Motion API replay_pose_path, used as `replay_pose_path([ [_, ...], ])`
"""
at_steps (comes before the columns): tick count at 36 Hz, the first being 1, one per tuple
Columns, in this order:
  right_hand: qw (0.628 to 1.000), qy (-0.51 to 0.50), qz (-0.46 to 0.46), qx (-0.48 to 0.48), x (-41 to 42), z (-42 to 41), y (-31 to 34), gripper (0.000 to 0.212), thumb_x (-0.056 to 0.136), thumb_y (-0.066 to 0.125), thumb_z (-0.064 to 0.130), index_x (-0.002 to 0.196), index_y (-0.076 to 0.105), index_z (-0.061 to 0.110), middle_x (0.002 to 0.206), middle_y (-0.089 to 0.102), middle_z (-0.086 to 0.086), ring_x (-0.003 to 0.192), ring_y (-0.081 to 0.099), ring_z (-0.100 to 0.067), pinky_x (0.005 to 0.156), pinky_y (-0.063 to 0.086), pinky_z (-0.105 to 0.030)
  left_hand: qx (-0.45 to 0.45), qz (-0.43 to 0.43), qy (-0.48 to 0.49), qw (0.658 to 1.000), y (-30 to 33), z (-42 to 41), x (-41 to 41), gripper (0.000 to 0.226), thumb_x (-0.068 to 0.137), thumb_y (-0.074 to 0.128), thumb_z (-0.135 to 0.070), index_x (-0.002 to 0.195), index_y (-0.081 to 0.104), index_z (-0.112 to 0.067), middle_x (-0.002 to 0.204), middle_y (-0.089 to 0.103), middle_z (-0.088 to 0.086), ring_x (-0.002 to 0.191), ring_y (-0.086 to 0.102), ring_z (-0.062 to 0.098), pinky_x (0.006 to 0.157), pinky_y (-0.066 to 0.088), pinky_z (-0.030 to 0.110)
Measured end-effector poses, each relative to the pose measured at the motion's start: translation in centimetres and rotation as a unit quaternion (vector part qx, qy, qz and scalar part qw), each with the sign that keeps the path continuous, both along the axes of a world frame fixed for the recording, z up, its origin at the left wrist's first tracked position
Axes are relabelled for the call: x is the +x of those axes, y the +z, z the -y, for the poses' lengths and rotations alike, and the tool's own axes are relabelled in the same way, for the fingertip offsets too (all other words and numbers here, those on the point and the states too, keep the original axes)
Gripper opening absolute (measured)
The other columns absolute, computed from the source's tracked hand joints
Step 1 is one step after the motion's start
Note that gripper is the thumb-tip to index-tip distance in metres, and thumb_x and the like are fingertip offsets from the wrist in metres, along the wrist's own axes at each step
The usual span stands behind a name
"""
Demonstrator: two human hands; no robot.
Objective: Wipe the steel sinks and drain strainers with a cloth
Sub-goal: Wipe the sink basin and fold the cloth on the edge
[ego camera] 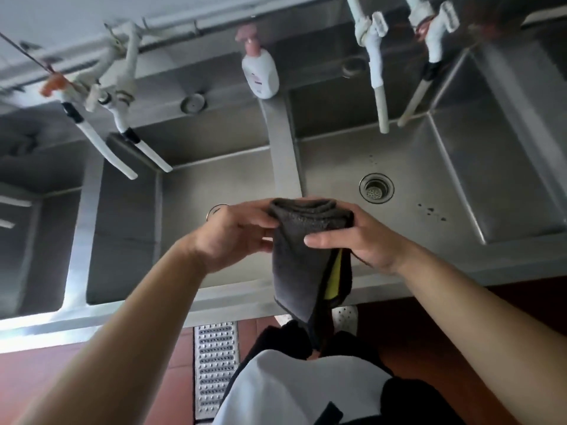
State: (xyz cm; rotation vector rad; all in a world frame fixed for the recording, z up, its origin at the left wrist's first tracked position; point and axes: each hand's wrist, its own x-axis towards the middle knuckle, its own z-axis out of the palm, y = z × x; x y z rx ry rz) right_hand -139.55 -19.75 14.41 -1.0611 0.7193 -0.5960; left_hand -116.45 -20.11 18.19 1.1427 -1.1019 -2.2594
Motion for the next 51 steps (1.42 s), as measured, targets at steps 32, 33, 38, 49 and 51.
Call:
replay_pose_path([
  [32,0.801,-0.36,0.027,0.477,-6.3,9.4,-14.4,0.034,0.096,0.055,0.008,0.13,0.059,0.006,0.123,0.069,-0.016,0.109,0.068,-0.033,0.09,0.052,-0.051,-0.299,0.649,-0.018,0.699,-22.1,15.1,-7.1,0.082,0.097,0.031,-0.058,0.159,-0.01,-0.025,0.167,-0.017,0.004,0.152,-0.02,0.027,0.124,-0.006,0.048],
  [33,0.793,-0.374,0.0,0.481,-7.0,10.7,-15.9,0.033,0.097,0.054,0.008,0.13,0.058,0.005,0.125,0.068,-0.017,0.11,0.066,-0.033,0.087,0.052,-0.051,-0.301,0.664,-0.018,0.685,-22.6,14.7,-7.4,0.084,0.095,0.031,-0.06,0.159,-0.012,-0.026,0.167,-0.017,0.004,0.152,-0.019,0.026,0.124,-0.005,0.049],
  [38,0.782,-0.451,-0.231,0.363,-12.3,18.8,-22.2,0.039,0.09,0.058,0.002,0.129,0.058,0.008,0.121,0.066,-0.016,0.099,0.065,-0.033,0.082,0.054,-0.044,-0.313,0.693,0.02,0.649,-23.3,14.4,-7.9,0.088,0.087,0.039,-0.056,0.159,-0.004,-0.032,0.168,-0.003,-0.001,0.154,-0.009,0.022,0.125,0.002,0.051],
  [49,0.707,0.096,-0.685,-0.148,-17.1,27.9,-35.9,0.06,0.1,0.045,0.045,0.155,0.021,0.04,0.164,0.021,-0.008,0.151,0.015,-0.035,0.117,0.016,-0.062,-0.302,0.679,0.082,0.664,-22.0,14.8,-8.8,0.088,0.077,0.051,-0.039,0.158,0.024,-0.022,0.166,0.019,0.005,0.154,0.012,0.028,0.122,0.014,0.052],
  [51,0.653,0.194,-0.713,-0.166,-17.5,27.1,-38.3,0.064,0.1,0.028,0.062,0.154,-0.005,0.05,0.168,-0.008,-0.004,0.153,-0.008,-0.032,0.118,0.001,-0.062,-0.303,0.683,0.084,0.659,-21.9,14.9,-8.8,0.087,0.077,0.053,-0.037,0.158,0.026,-0.021,0.165,0.022,0.006,0.153,0.014,0.03,0.122,0.015,0.052],
])
